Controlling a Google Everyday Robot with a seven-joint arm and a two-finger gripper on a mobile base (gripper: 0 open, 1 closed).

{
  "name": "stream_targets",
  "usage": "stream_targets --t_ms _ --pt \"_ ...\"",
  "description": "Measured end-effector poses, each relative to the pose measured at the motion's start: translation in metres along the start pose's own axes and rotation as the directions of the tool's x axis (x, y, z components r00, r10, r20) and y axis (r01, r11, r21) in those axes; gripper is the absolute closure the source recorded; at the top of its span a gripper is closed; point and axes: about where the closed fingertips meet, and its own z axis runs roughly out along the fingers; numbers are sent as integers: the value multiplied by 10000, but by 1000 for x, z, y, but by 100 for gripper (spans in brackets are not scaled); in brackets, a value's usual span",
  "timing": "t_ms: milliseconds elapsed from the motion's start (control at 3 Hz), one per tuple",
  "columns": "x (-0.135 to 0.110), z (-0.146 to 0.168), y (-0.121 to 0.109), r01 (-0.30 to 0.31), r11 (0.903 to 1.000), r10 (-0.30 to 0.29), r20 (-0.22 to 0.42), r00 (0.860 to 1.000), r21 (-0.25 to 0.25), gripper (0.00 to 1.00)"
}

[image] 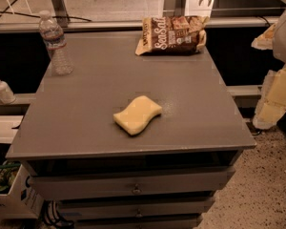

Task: Move brown chip bag near water bottle

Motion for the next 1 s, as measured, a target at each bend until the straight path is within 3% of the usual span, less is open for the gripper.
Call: stream_targets --t_ms 667,1000 --pt "-1 6 -6 -11 9998 3 351 9994 213 0" --pt "-3 33 -25 -389 9976 323 1113 9933 574 0"
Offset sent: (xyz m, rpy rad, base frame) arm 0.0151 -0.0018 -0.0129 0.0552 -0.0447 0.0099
